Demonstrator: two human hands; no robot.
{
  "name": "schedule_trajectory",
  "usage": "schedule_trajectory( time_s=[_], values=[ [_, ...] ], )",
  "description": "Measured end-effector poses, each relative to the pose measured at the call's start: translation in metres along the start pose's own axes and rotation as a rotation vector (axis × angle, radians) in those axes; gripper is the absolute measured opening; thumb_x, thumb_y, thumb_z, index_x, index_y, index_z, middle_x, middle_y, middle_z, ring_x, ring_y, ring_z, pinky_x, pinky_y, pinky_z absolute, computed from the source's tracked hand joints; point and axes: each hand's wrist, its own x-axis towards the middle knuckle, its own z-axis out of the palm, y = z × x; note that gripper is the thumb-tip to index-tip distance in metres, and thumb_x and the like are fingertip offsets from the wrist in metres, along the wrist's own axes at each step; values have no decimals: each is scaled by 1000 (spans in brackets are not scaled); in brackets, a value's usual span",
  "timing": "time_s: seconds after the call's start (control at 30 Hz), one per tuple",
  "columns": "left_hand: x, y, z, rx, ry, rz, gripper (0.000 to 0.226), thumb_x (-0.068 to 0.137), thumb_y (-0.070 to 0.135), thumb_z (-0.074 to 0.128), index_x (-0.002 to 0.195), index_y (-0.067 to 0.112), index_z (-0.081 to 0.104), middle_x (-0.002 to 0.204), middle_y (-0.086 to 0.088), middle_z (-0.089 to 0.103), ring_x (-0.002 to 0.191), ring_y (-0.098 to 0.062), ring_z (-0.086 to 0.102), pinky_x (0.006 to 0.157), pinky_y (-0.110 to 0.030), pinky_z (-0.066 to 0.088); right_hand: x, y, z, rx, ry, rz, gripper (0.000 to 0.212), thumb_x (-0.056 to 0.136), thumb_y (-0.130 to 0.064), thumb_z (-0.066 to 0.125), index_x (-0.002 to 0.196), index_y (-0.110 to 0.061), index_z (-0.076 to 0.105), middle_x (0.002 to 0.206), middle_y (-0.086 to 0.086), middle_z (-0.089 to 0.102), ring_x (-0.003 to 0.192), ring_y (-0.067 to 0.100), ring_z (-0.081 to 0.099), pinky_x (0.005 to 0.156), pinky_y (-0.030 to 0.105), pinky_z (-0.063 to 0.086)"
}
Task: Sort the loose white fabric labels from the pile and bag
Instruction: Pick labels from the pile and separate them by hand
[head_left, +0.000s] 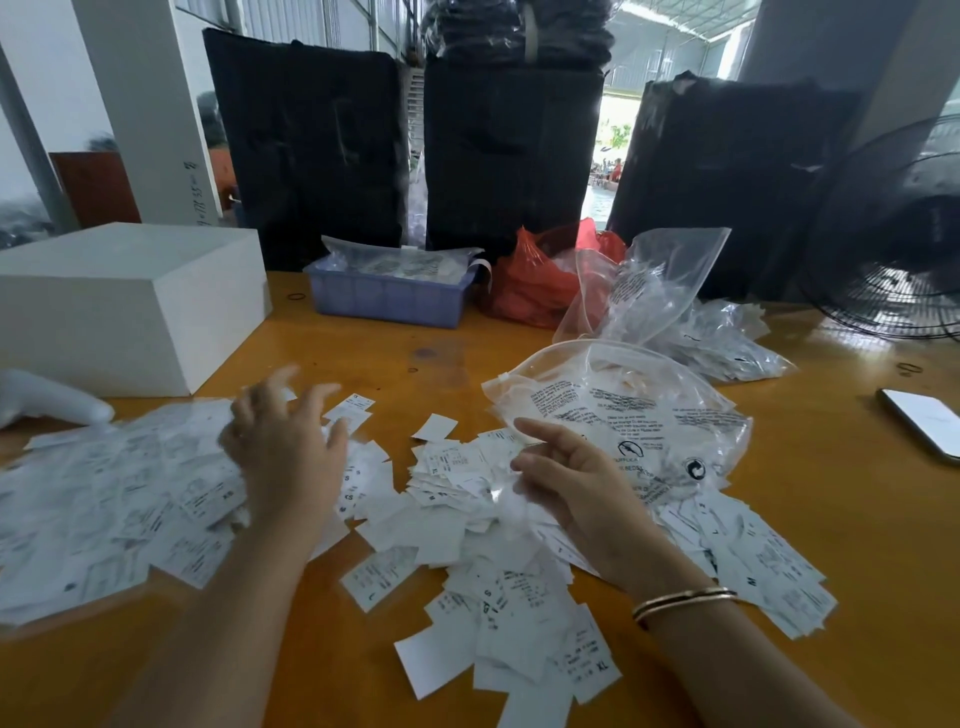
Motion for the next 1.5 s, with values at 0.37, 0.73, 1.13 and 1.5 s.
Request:
schedule_trajectory(
  time_s=[0.37, 0.73, 1.13, 1.5],
  values=[
    [-31, 63, -5, -969, -709, -23, 5, 85, 28, 67, 85, 24, 67, 80, 14, 71, 76, -3, 65, 65, -15, 51, 19, 12, 23, -336, 179, -205, 21, 91, -11, 60, 108, -24, 62, 76, -5, 66, 68, 12, 66, 71, 30, 57],
    [-14, 42, -3, -1278, -358, -603, 12, 90, 14, 62, 92, 24, 69, 80, 10, 74, 73, 1, 69, 55, -9, 49, 48, 22, 47, -1758, -88, -357, 23, 97, -26, 40, 102, -19, 61, 103, -2, 64, 103, 20, 56, 95, 36, 32],
    [-17, 47, -1, -1361, -453, -548, 14, 80, 24, 71, 92, 16, 69, 84, 1, 75, 80, -11, 70, 70, -23, 51, 11, 16, 25, -642, 358, -371, 33, 87, -1, 60, 74, -31, 62, 88, -16, 64, 87, -1, 57, 79, 19, 45],
    [-25, 51, -5, -1086, -503, -126, 14, 78, 23, 75, 84, 32, 66, 82, 24, 68, 79, 7, 64, 60, -7, 48, -1, 12, 24, -334, 248, -211, 34, 94, -9, 52, 101, -37, 70, 106, -10, 71, 107, 16, 59, 94, 35, 50]
  ],
)
